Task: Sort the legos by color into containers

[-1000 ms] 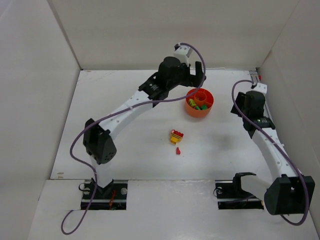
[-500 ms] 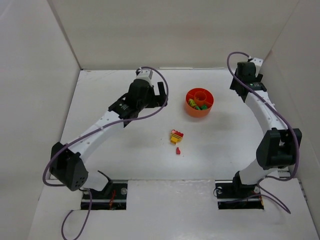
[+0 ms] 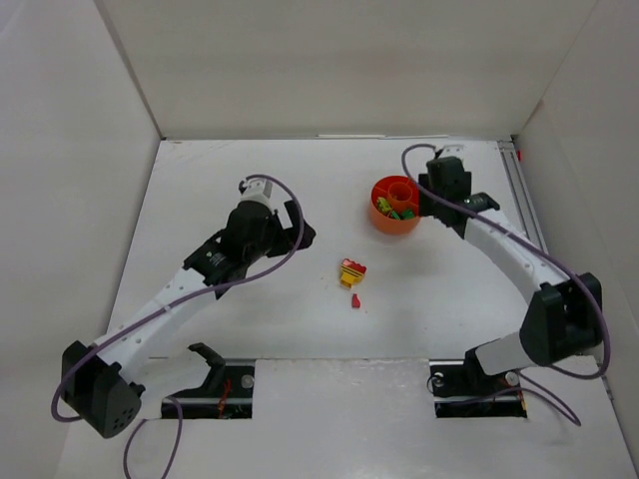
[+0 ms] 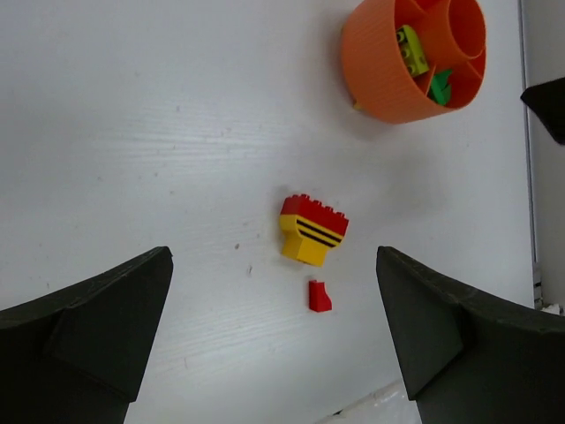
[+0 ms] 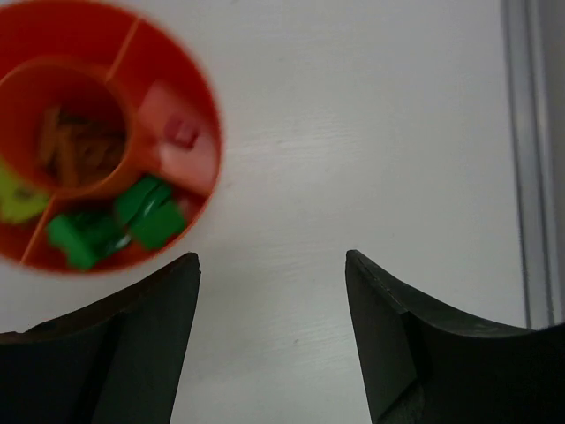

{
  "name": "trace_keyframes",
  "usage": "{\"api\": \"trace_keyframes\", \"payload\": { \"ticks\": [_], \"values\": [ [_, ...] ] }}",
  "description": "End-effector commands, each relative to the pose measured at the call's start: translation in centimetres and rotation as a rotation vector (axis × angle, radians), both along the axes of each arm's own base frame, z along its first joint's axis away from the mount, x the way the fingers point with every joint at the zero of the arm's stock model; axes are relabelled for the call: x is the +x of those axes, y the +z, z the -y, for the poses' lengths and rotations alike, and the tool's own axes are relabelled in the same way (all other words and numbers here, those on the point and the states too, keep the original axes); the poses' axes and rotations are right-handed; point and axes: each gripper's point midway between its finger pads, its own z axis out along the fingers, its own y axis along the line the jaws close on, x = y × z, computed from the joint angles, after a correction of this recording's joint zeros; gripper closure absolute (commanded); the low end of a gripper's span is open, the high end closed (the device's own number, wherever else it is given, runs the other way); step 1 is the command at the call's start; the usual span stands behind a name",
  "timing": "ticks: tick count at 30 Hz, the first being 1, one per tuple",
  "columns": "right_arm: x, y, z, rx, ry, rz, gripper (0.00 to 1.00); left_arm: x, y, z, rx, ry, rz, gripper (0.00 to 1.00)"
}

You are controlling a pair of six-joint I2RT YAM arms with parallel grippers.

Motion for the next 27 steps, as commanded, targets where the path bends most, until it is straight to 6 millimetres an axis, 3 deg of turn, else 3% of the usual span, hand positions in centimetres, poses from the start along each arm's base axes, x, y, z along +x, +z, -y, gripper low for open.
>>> {"api": "trace_keyframes", "payload": {
  "ticks": [1, 2, 5, 6, 8, 9, 12, 19, 23, 27],
  "values": [
    [-2.8, 0.4, -6.5, 0.069, 0.295, 0.011, 0.28, -1.9, -1.0, -0.7, -0.081, 0.037, -0.039, 0.00],
    [-4.7, -1.3, -9.3, 0.089, 0.386, -0.025, 0.28, -2.3, -1.6, -0.9, -0.085, 0.043, -0.051, 0.00],
    [-8.8, -3.4, -15.2, 0.140, 0.579, -0.079, 0.29, -3.9, -4.0, -2.0, -0.076, 0.065, -0.113, 0.00],
    [-10.4, -5.0, -15.9, 0.136, 0.606, -0.121, 0.31, -4.3, -4.4, -2.2, -0.079, 0.074, -0.129, 0.00],
    [-12.7, -6.0, -18.2, 0.176, 0.674, -0.142, 0.31, -5.0, -5.1, -2.9, -0.077, 0.090, -0.142, 0.00],
    [-14.9, -7.3, -19.8, 0.182, 0.740, -0.178, 0.33, -5.3, -5.2, -3.0, -0.086, 0.095, -0.144, 0.00],
    [-17.9, -8.9, -23.0, 0.241, 0.819, -0.210, 0.33, -6.0, -5.8, -3.5, -0.098, 0.099, -0.140, 0.00],
    [-18.6, -12.6, -24.7, 0.264, 0.793, -0.259, 0.38, -6.5, -6.1, -3.8, -0.099, 0.099, -0.139, 0.00],
    [-18.6, -13.5, -25.2, 0.253, 0.776, -0.281, 0.51, -6.6, -6.1, -3.7, -0.103, 0.092, -0.143, 0.00],
    [-19.2, -13.9, -25.3, 0.267, 0.758, -0.303, 0.70, -6.6, -5.9, -3.7, -0.102, 0.086, -0.132, 0.00]
  ]
}}
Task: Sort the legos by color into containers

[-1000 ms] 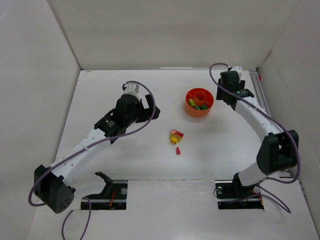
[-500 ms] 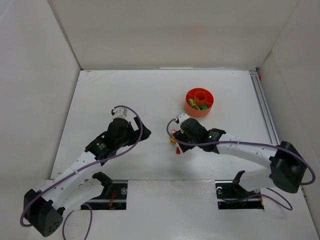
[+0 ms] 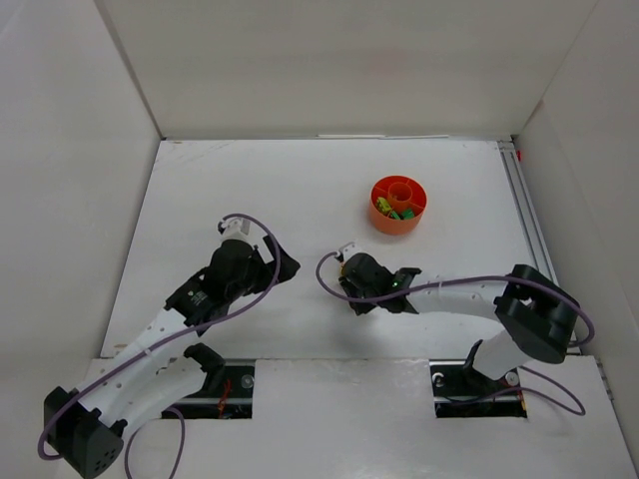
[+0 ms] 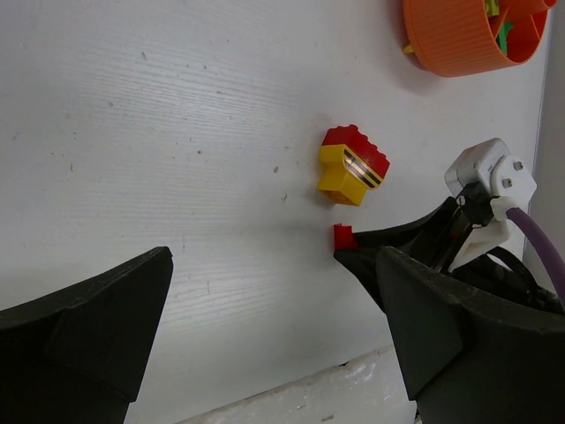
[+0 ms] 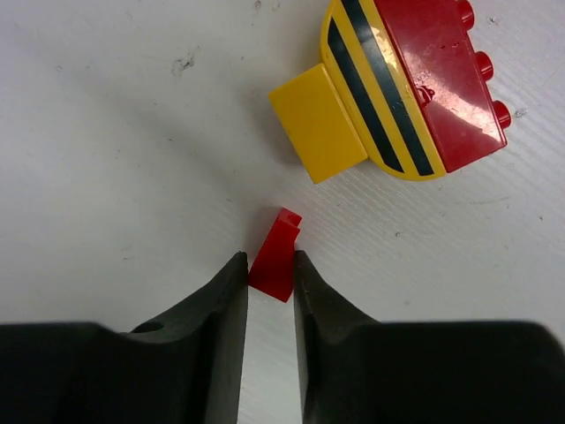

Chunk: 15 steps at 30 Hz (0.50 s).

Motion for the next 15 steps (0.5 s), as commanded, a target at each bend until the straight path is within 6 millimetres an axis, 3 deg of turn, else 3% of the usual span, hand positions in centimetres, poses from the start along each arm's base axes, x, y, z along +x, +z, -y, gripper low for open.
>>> {"api": "trace_keyframes", "payload": {
  "ticks": [1, 3, 6, 7, 10, 15],
  "values": [
    [0.0, 1.3, -2.0, 0.073, -0.022, 0.017, 0.75, -0.3, 0.0, -0.1, -0.012, -0.005, 0.009, 0.00],
    [-0.2, 1.4, -1.7, 0.070, -0.030, 0.009, 0.88, -0.1, 0.2, 0.0, -0.018, -0.005, 0.018, 0.00],
    [0.7, 3.7, -1.0, 0.066, -0.068, 0.070, 0.93, 0.0, 0.4, 0.1, -0.018, -0.010, 0.030, 0.00],
    [1.5, 5.4, -1.2, 0.077, -0.077, 0.109, 0.93, 0.2, 0.6, 0.2, -0.025, -0.010, 0.040, 0.00],
    [3.5, 10.6, 0.7, 0.035, -0.138, 0.255, 0.93, 0.2, 0.0, 0.7, -0.020, -0.034, 0.028, 0.00],
    [8.0, 17.2, 5.9, 0.004, -0.261, 0.421, 0.90, 0.9, -0.4, 1.5, -0.013, -0.062, 0.029, 0.00]
  ]
}}
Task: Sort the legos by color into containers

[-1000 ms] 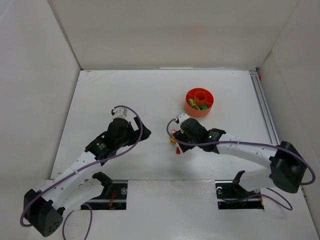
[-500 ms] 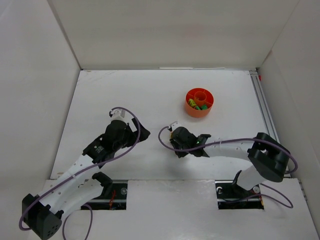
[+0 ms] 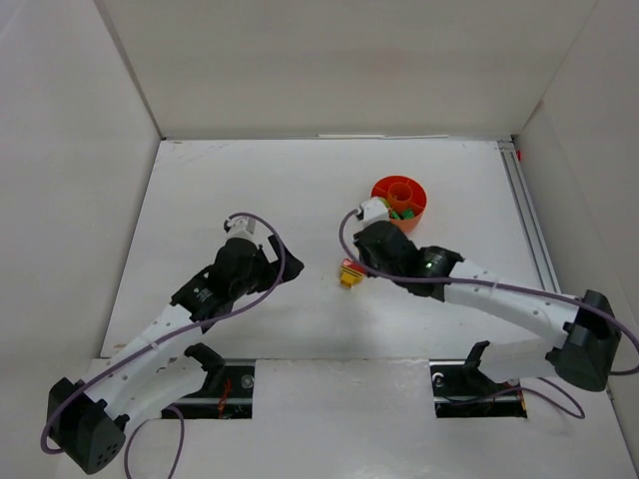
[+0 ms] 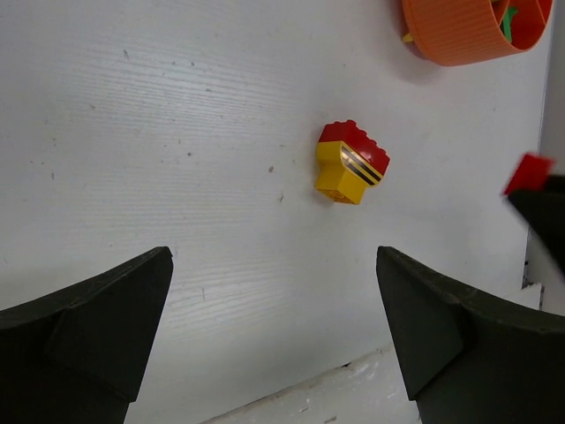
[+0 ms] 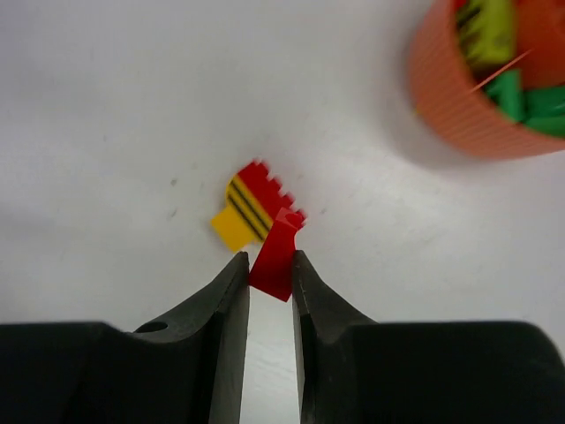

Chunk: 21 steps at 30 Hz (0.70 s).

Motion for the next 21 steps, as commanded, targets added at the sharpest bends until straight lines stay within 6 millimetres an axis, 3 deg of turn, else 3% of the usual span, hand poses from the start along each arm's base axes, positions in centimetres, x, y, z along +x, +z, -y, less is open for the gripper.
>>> {"api": "trace_keyframes", "payload": {
  "ticks": [1, 2, 4, 5, 8, 9, 12, 13, 14, 16, 17, 21],
  "values": [
    [3.9, 5.2, 4.4, -0.023, -0.114, 0.135, 0.90, 0.6, 0.0, 1.0, -0.006, -0.046, 0.029, 0.00],
    [5.7, 5.9, 6.7, -0.012, -0.178, 0.146, 0.90, 0.9, -0.1, 1.1, -0.007, -0.046, 0.031, 0.00],
    [7.4, 7.6, 8.0, 0.024, -0.173, 0.177, 0.90, 1.0, -1.0, 1.4, 0.012, -0.059, 0.006, 0.00],
    [8.7, 7.8, 10.2, 0.021, -0.227, 0.184, 0.88, 1.2, -1.1, 1.5, 0.011, -0.059, 0.007, 0.00],
    [11.3, 9.4, 11.7, 0.053, -0.223, 0.223, 0.88, 1.6, -1.8, 2.6, 0.019, -0.105, -0.006, 0.00],
    [12.6, 10.2, 13.5, 0.066, -0.270, 0.230, 0.88, 2.1, -1.5, 2.9, 0.011, -0.105, 0.006, 0.00],
    [15.5, 8.7, 15.3, 0.042, -0.281, 0.190, 0.87, 2.6, -2.6, 3.5, 0.039, -0.139, -0.010, 0.00],
    [16.6, 9.6, 15.6, 0.054, -0.288, 0.202, 0.87, 2.9, -2.5, 3.9, 0.041, -0.154, -0.005, 0.00],
    [17.6, 7.6, 15.7, 0.024, -0.281, 0.150, 0.87, 3.2, -2.8, 4.5, 0.051, -0.165, -0.020, 0.00],
    [19.2, 7.7, 16.2, 0.032, -0.279, 0.143, 0.87, 3.4, -3.1, 5.0, 0.075, -0.193, -0.014, 0.00],
    [19.9, 6.1, 15.9, 0.024, -0.271, 0.107, 0.87, 3.6, -3.7, 5.1, 0.087, -0.194, -0.034, 0.00],
    [21.7, 4.5, 15.5, 0.045, -0.234, 0.063, 0.86, 4.0, -3.7, 6.7, 0.118, -0.252, -0.018, 0.00]
  ]
}}
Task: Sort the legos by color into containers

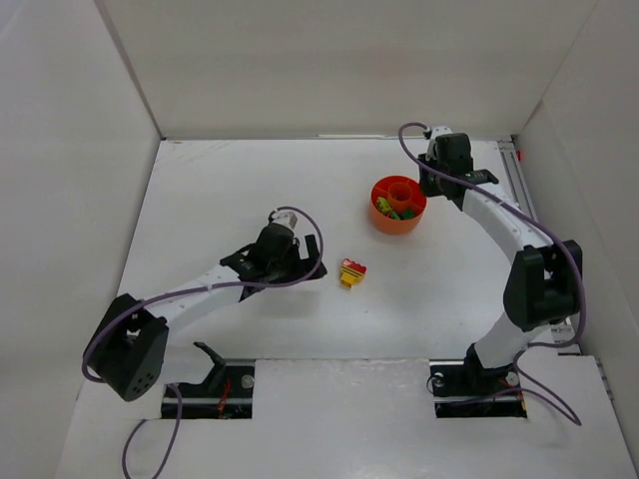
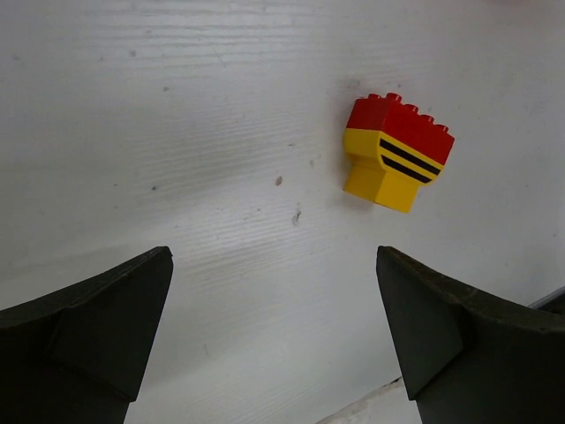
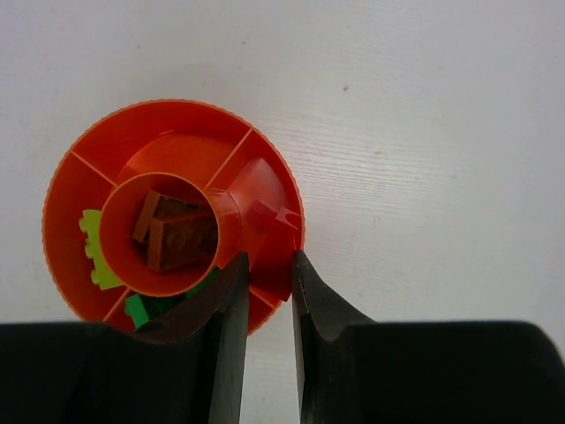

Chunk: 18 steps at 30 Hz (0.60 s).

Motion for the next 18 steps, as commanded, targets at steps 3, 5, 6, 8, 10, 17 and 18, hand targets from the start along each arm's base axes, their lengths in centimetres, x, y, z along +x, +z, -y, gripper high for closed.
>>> {"api": "trace_keyframes", "payload": {
  "ticks": [3, 5, 6, 8, 10, 17, 18],
  "values": [
    [1.9, 1.3, -1.7, 0.053, 0.083, 0.038, 0.82, 1.4, 2.7, 3.0, -0.037, -0.102, 0.102, 0.00],
    [2.1, 0.8, -1.1, 0.045, 0.065, 0.029, 0.78, 1.4, 2.6, 3.3, -0.020, -0.123, 0.114, 0.00],
    [2.1, 0.8, -1.1, 0.045, 0.065, 0.029, 0.75, 1.4, 2.6, 3.3, -0.020, -0.123, 0.114, 0.00],
    [2.0, 0.0, -1.1, 0.042, 0.064, 0.011, 0.64, 0.6, 1.8, 3.9, 0.016, -0.175, 0.116, 0.00],
    [2.0, 0.0, -1.1, 0.049, 0.059, 0.010, 0.56, 0.0, 1.4, 4.8, 0.048, -0.228, 0.130, 0.00],
    [1.5, 1.1, -0.7, 0.046, 0.038, 0.025, 0.52, -0.3, 0.9, 7.7, 0.126, -0.323, 0.204, 0.00],
    [1.4, 1.7, -0.7, 0.049, 0.038, 0.037, 0.52, -0.4, 0.6, 7.9, 0.159, -0.318, 0.210, 0.00]
  ]
}}
